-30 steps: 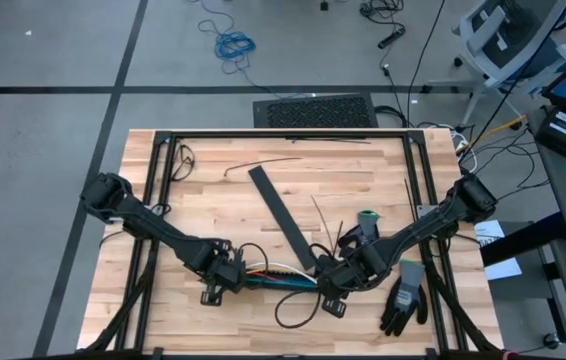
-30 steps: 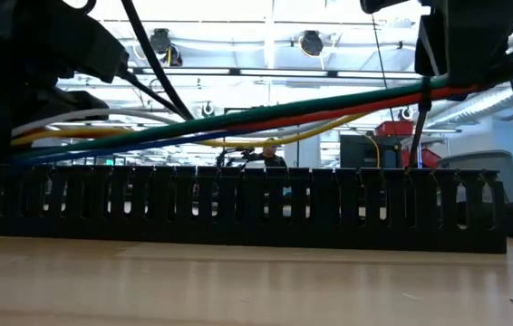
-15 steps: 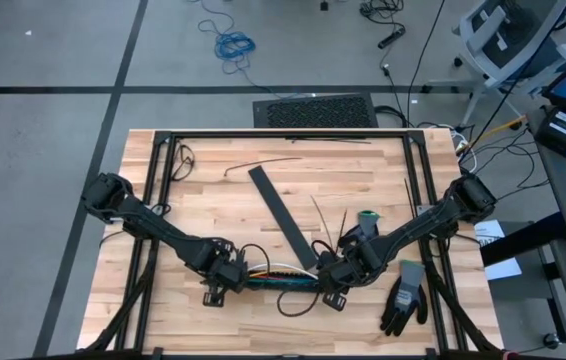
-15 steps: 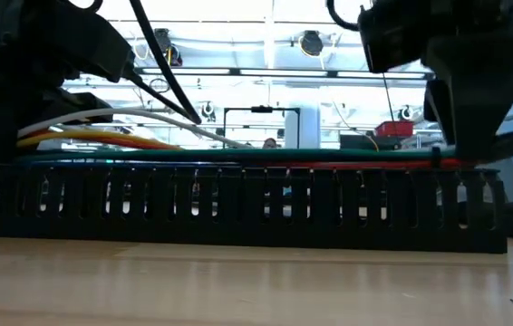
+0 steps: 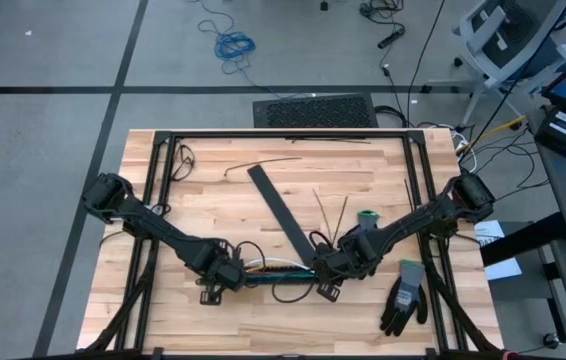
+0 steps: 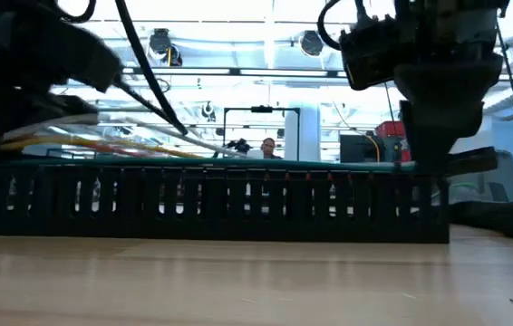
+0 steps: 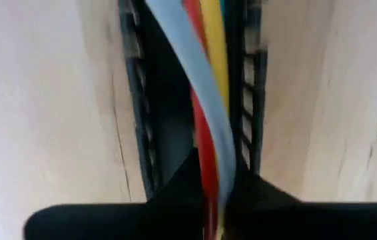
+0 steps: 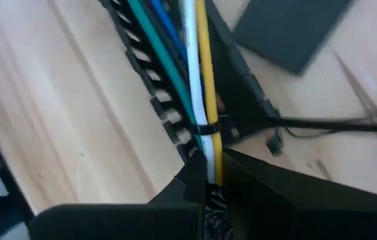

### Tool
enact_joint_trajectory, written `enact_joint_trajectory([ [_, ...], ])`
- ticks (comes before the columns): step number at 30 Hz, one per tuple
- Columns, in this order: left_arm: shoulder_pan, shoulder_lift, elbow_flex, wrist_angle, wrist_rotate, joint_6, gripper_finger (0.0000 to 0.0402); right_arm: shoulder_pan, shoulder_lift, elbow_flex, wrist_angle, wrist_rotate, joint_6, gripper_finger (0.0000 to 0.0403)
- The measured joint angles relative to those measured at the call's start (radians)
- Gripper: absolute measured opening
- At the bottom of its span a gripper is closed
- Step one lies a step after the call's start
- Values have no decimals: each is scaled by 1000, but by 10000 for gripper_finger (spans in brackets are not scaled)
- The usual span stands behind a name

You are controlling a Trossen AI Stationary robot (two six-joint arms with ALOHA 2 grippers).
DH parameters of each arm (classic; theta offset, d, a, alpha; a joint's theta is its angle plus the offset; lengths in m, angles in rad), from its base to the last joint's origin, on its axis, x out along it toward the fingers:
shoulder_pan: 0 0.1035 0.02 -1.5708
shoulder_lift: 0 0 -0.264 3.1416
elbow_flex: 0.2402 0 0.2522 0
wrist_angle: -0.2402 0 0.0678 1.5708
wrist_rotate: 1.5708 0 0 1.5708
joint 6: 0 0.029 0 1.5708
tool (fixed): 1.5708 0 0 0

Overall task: Ziptie cables
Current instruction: Put the zip-tied cables in the black cable duct

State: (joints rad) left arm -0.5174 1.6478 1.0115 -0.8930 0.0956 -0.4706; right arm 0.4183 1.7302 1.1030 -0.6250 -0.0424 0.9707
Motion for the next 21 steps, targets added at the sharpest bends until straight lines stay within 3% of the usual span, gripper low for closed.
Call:
enact_joint_trajectory([
  [4, -5, 2, -9, -26, 46, 6, 48, -3, 6, -10, -78, -18, -9, 11],
  [13, -9, 0, -6, -14, 45, 7, 55, -10, 3, -29, -87, 10, -29, 13],
  [21, -10, 0, -5, 39, 43, 13, 56, -17, 3, -31, -73, 20, -39, 46],
])
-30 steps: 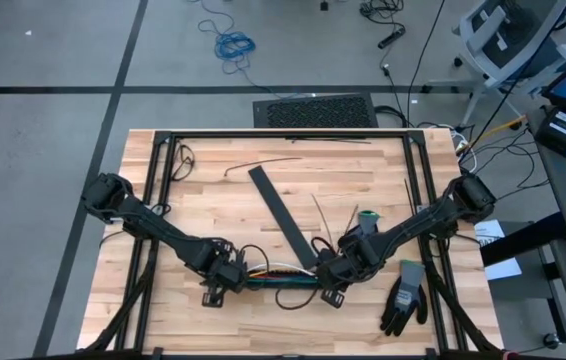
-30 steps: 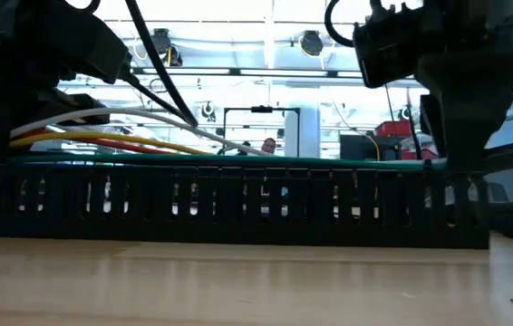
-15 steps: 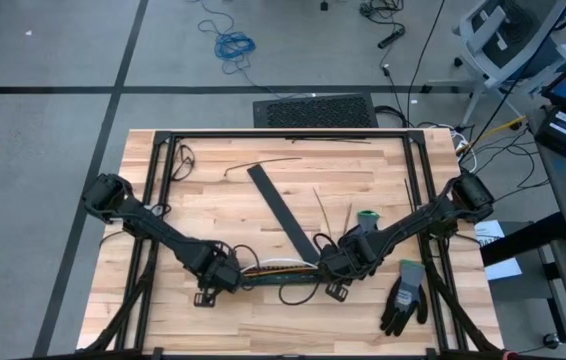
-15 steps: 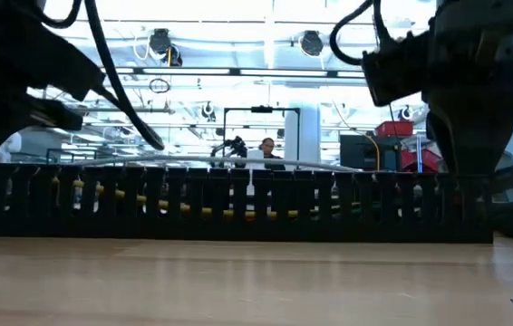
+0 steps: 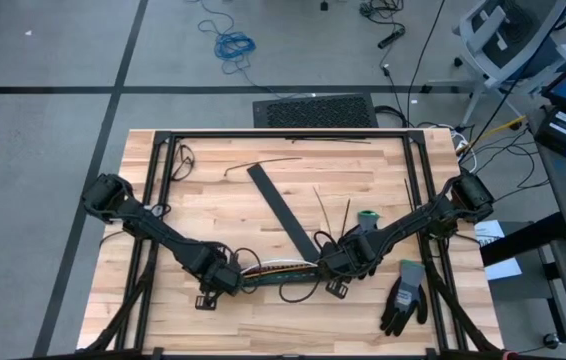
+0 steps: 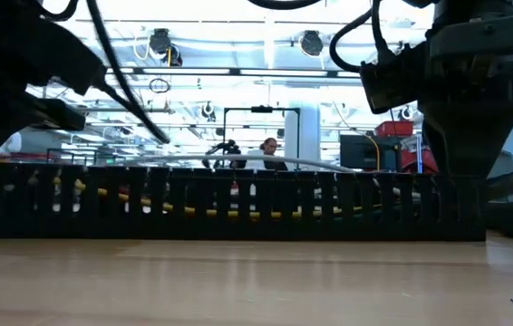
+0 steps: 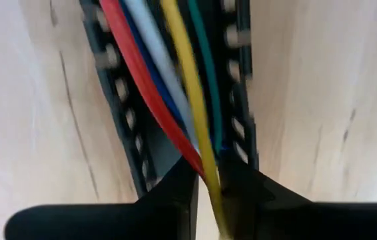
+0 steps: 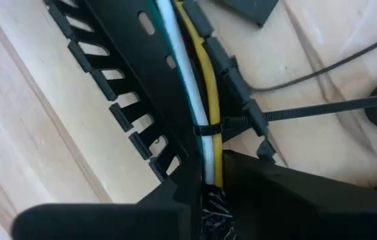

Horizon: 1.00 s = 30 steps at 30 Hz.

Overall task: Ziptie cables
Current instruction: Put the zip-tied cables in the black cable duct

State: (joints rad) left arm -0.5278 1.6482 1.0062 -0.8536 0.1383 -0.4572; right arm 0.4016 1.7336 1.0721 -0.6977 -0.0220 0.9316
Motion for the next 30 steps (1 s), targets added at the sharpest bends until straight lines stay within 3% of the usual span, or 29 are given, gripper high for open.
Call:
enact_joint_trajectory([
  [13, 1, 0, 3, 26, 29, -8, 56, -2, 0, 2, 15, 48, -19, 158],
  [19, 2, -1, 3, 26, 30, -7, 54, -2, -1, 2, 14, 51, -28, 164],
  [23, 2, -1, 4, 11, 32, -8, 15, -2, -1, 2, 13, 51, -36, 164],
  [30, -3, -2, 5, -111, 39, -8, 7, -2, -1, 3, -15, 51, -58, 164],
])
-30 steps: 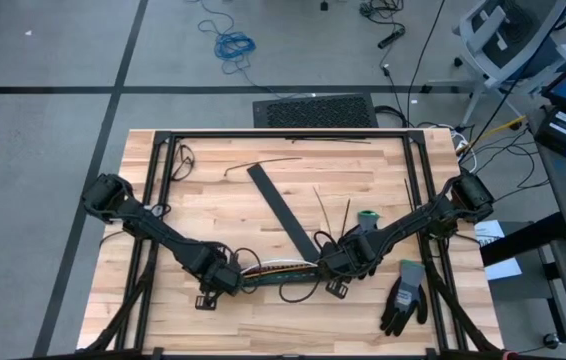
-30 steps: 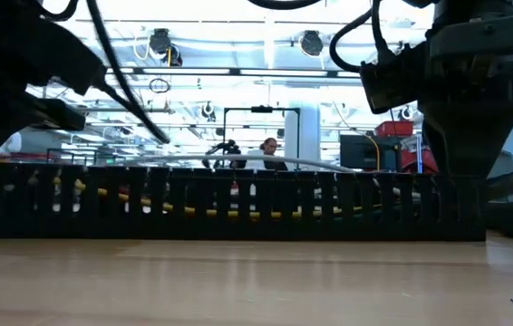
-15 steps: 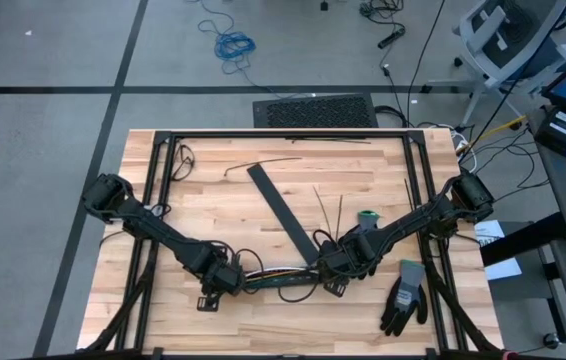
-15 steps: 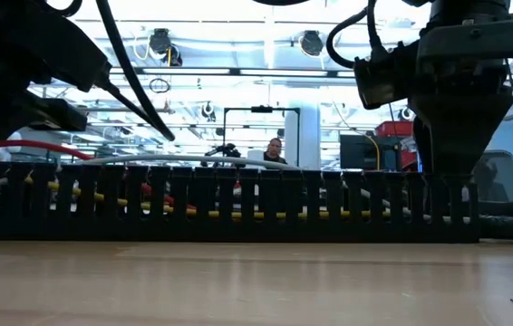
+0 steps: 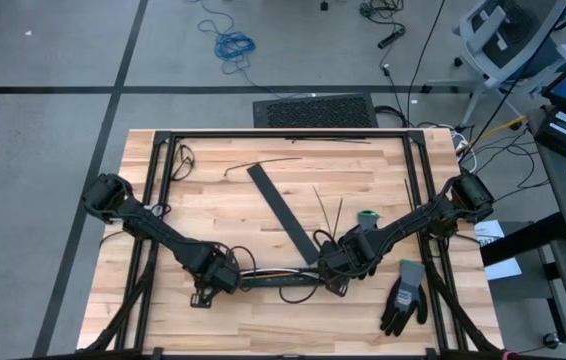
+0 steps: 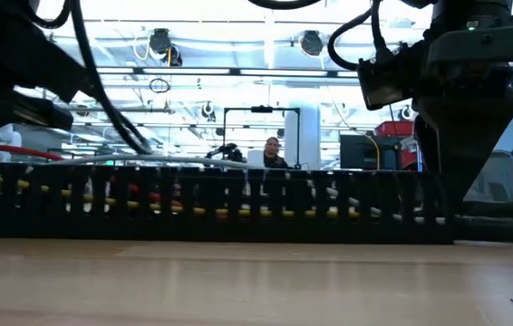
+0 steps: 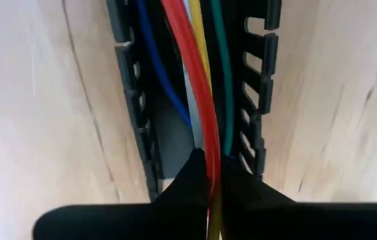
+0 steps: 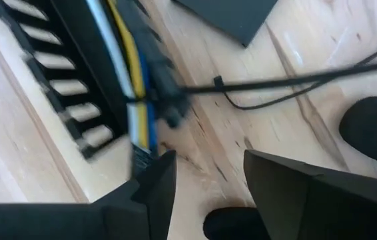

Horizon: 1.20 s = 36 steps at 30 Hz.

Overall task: Ziptie cables
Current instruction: Put the zip-tied cables in the black cable duct

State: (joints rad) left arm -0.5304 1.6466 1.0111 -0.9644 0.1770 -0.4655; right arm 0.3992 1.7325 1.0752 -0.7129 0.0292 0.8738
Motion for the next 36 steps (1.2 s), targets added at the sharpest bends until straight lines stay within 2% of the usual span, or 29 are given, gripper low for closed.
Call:
enact_joint_trajectory([
  [6, 0, 0, 0, -36, 6, 0, 6, 0, 0, 0, 2, 5, -4, 164],
  [14, 0, 0, 0, -23, 7, -1, 6, 0, -1, 1, 187, 98, -42, 164],
  [24, 0, 0, 0, -6, 9, -1, 6, -23, 0, 1, 156, 128, -111, 164],
  [31, 0, 0, 0, 15, 9, -2, 6, -32, 58, 1, 230, 92, -153, 164],
  [36, 0, 0, 0, 15, 9, -3, 6, -38, 80, 1, 232, 74, -98, 153],
])
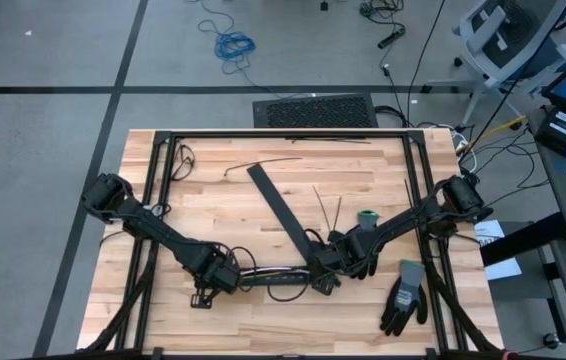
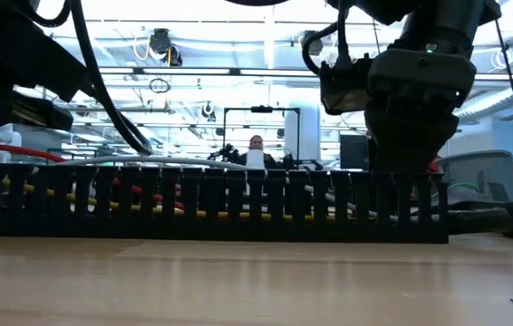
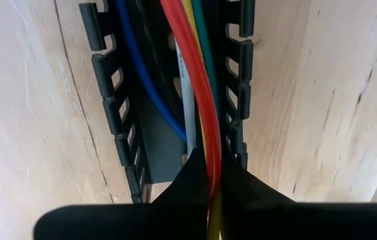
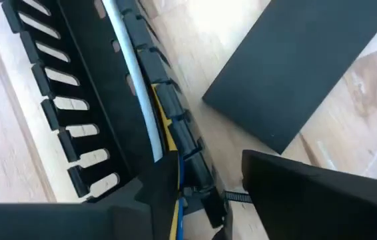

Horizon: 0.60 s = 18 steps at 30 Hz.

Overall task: Ziptie cables
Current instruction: Put the zip-tied cables in the black cable duct

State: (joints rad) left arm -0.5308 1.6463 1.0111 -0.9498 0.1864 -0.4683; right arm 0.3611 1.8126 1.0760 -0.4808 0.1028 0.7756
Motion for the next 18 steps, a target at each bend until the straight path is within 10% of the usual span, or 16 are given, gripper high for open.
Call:
enact_joint_trajectory([
  [9, 0, 0, 0, -3, 0, 2, 6, 0, -3, 0, -4, 1, -33, 13],
  [18, 0, 0, 0, -14, 12, 2, 6, 1, -3, 0, -2, -5, -36, 3],
])
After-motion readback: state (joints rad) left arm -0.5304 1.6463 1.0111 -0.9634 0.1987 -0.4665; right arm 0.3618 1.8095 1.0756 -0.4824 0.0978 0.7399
